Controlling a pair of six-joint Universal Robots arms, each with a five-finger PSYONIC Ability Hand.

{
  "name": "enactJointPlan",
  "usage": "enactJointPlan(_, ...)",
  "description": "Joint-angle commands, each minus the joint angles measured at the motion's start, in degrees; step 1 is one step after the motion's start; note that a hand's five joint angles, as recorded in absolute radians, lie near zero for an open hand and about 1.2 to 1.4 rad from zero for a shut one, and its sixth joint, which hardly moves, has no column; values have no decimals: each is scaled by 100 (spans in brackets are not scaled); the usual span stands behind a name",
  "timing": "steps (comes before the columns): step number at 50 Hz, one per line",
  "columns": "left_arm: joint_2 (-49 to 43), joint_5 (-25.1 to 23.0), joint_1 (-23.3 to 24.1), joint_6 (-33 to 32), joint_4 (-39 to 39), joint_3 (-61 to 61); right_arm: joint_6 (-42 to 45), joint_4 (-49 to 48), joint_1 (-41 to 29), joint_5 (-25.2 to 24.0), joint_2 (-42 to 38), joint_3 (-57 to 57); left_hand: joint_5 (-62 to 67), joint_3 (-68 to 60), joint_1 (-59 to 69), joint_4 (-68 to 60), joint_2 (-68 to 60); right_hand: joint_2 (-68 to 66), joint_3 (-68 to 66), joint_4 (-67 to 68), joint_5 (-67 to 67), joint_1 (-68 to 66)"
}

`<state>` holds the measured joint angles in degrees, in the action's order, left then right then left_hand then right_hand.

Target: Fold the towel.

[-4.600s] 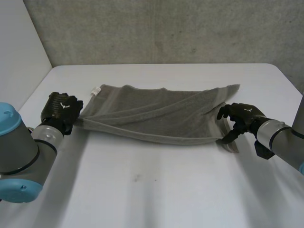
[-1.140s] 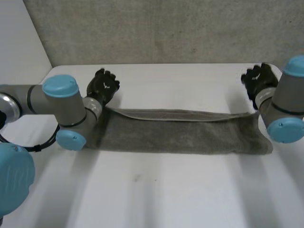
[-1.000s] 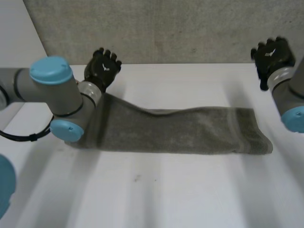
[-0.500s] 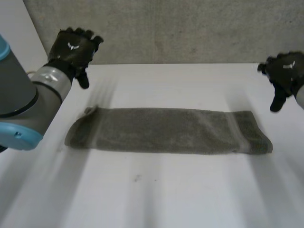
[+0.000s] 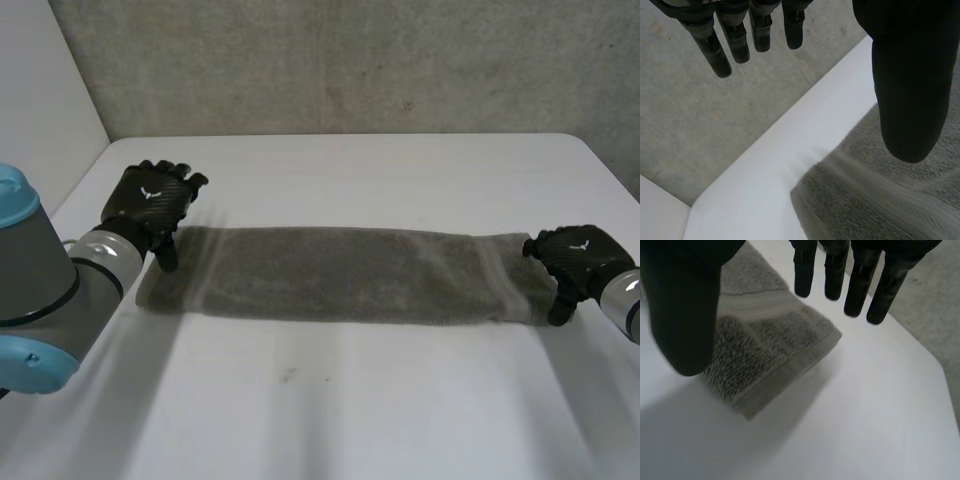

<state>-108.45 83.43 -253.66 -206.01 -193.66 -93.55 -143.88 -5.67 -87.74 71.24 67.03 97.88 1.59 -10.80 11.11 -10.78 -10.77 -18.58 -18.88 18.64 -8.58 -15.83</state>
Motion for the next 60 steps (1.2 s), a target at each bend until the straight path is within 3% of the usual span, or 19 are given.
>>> enactJointPlan(1, -45, 6, 9, 123, 13, -58, 52, -198, 11, 4, -331, -40, 14, -93, 62, -95, -96, -1185, -1154, 1179, -1184, -1459)
enactJointPlan(7, -27, 6, 18, 237, 13, -76, 70, -224, 11, 4, -481, -111, 14, -93, 61, -95, -96, -2549, -2518, 2543, -2548, -2823)
enactJointPlan(9, -19, -2, 9, 237, 13, -119, 88, -259, 11, 4, -551, -137, 14, -93, 61, -95, -96, -4172, -4142, 4166, -4172, -4447)
enactJointPlan(10, -19, -3, 9, 237, 13, -120, 88, -259, 11, 4, -551, -137, 14, -93, 61, -95, -96, -4180, -4149, 4174, -4180, -4455)
enactJointPlan(11, -19, -3, 9, 246, 13, -128, 105, -259, 20, 4, -594, -172, 14, -93, 61, -95, -96, -5479, -5449, 5473, -5479, -5754)
enactJointPlan(13, -19, 6, 9, 237, 13, -128, 123, -259, 28, 83, -621, -216, 14, -93, 61, -95, -96, -6136, -6105, 6130, -6136, -6411)
enactJointPlan(20, 34, 6, 9, 246, 13, -137, 448, -233, 459, 330, -454, -339, 30, -110, 78, -112, -113, -6142, -6112, 6136, -6142, -6417)
enactJointPlan(25, 148, 6, 9, 246, 13, -146, 1561, -110, 1213, 742, -270, -620, 30, -110, 78, -112, -113, -6142, -6112, 6136, -6142, -6417)
enactJointPlan(29, 183, 15, 9, 255, 13, -155, 1897, -49, 1259, 892, -217, -865, 30, -110, 78, -112, -113, -6142, -6112, 6136, -6142, -6417)
enactJointPlan(35, 263, 15, 9, 246, 13, -199, 1046, -5, 415, 927, 214, -1456, 30, -110, 78, -112, -113, -6142, -6112, 6136, -6142, -6417)
enactJointPlan(37, 306, 15, 9, 255, 13, -216, 600, -13, -214, 840, 371, -1639, 30, -110, 78, -112, -113, -6142, -6112, 6136, -6142, -6417)
enactJointPlan(38, 307, 15, 9, 255, 13, -216, 598, -13, -217, 839, 372, -1640, 30, -110, 78, -112, -113, -6142, -6112, 6136, -6142, -6417)
enactJointPlan(40, 324, 15, 9, 255, 13, -225, 457, -110, -1039, 848, 328, -1763, 30, -110, 78, -112, -113, -6142, -6112, 6136, -6142, -6417)
enactJointPlan(43, 350, 24, 9, 255, 13, -225, 448, -180, -1527, 804, 258, -1833, 14, -93, 61, -95, -96, -6142, -6112, 6136, -6142, -6417)
enactJointPlan(45, 359, 24, 9, 255, 13, -225, 457, -434, -2515, 595, -31, -1912, 14, -93, 62, -95, -96, -6142, -6112, 6136, -6142, -6417)
enactJointPlan(46, 359, 24, 9, 255, 13, -225, 457, -435, -2520, 593, -32, -1913, 14, -93, 61, -95, -96, -6142, -6112, 6136, -6142, -6417)
enactJointPlan(48, 377, 24, 9, 255, 13, -260, 466, -689, -3307, 366, -382, -1921, 14, -93, 61, -95, -96, -6142, -6112, 6136, -6142, -6417)
enactJointPlan(56, 342, 6, 1, 255, -14, -278, 579, -1042, -4583, 127, -1630, -2044, 14, -93, 61, -95, -96, -6142, -6112, 6136, -6142, -6417)
enactJointPlan(60, 298, 15, 1, 255, -110, -278, 641, -1042, -4848, 127, -1982, -2141, 14, -93, 61, -95, -96, -6142, -6112, 6136, -6142, -6417)
